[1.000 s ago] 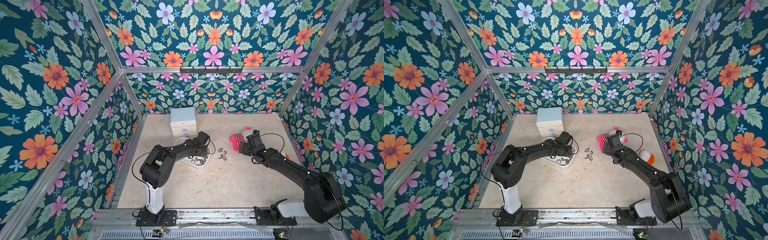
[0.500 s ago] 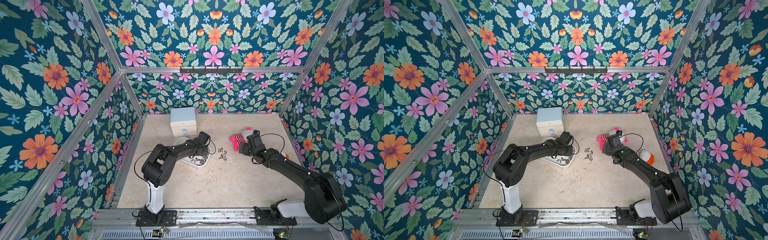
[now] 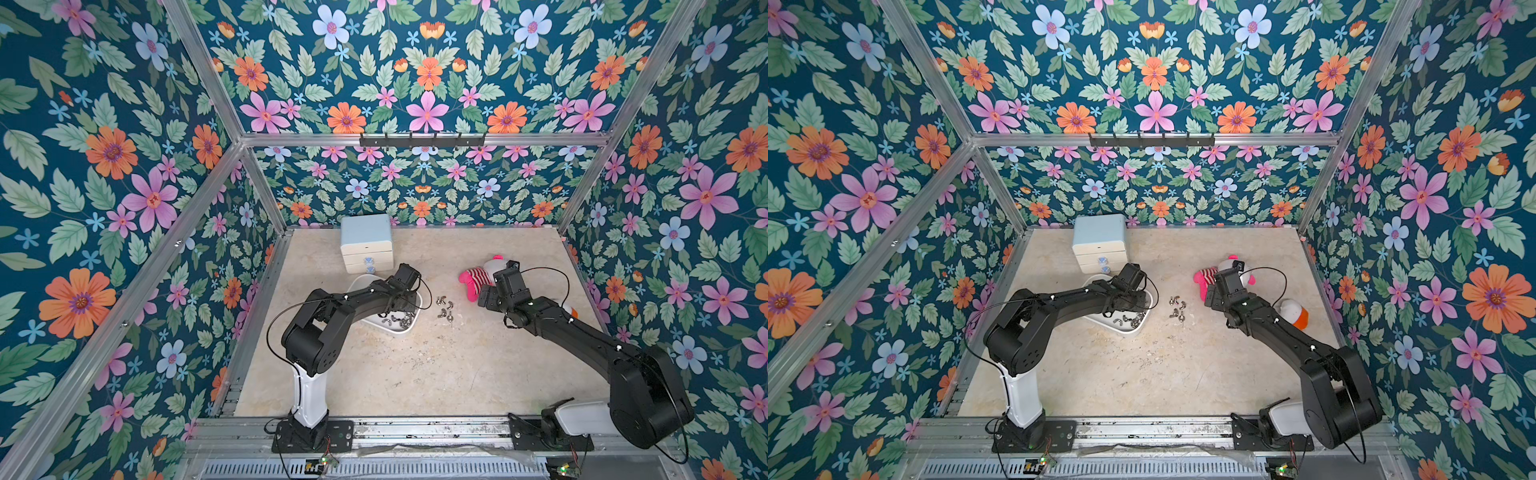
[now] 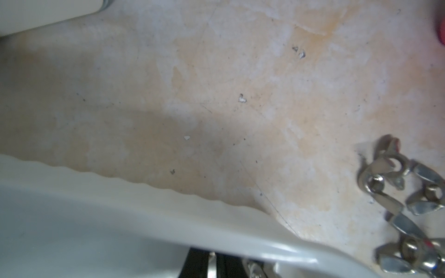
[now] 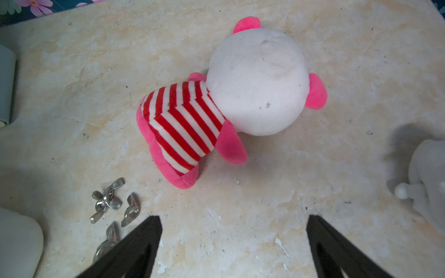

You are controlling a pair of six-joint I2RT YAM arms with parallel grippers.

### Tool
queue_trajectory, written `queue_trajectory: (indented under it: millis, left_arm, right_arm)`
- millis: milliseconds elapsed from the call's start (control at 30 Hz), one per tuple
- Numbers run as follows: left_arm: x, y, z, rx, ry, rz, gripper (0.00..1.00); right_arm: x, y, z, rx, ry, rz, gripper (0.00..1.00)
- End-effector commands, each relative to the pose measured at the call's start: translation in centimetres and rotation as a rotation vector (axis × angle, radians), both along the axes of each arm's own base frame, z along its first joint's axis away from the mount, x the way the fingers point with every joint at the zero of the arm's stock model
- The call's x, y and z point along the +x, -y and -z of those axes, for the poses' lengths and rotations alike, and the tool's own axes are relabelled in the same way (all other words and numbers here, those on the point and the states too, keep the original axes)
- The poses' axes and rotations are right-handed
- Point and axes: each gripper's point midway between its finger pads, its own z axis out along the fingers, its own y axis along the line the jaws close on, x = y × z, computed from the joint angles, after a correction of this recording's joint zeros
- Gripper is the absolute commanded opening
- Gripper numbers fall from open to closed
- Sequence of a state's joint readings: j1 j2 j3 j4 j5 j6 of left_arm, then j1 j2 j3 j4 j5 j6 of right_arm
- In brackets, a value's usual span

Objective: Take out the wing nut from the storage box
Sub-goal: Pick up the wing nut from the storage box, then place the wing nut at the center of the board.

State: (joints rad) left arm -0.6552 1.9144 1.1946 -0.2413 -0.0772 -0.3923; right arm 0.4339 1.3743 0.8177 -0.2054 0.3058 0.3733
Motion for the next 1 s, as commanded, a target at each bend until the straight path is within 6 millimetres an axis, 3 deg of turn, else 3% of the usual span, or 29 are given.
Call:
queue_trajectory:
  millis: [0,300,467,733,967]
  left_arm:
    - [-0.4,-0.6,-0.6,0.016,-0.004,-0.011,0.08]
    - [-0.2,-0.7,-4.6,-0.01,0.06,-0.018,0.07]
    - [-0.4,0.3,-7.7,-0.03,0.115,0.0,0.07]
    - [-1.2,4.4,-12.5,-0.065,0.205,0.068,0.08]
    - [-2.1,7.1,-13.2,-0.069,0.213,0.111,0.08]
  right_arm:
    - [-0.1,0.1,-0.3,0.001,0.008,0.009,0.99]
    - [-0.1,0.0,-0.2,0.005,0.008,0.009,0.99]
    - [0.0,0.0,-0.2,0.006,0.008,0.01,0.99]
    - [0.0,0.0,-0.4,0.005,0.012,0.011,0.99]
    - [-0.1,0.2,-0.5,-0.003,0.009,0.019,0.99]
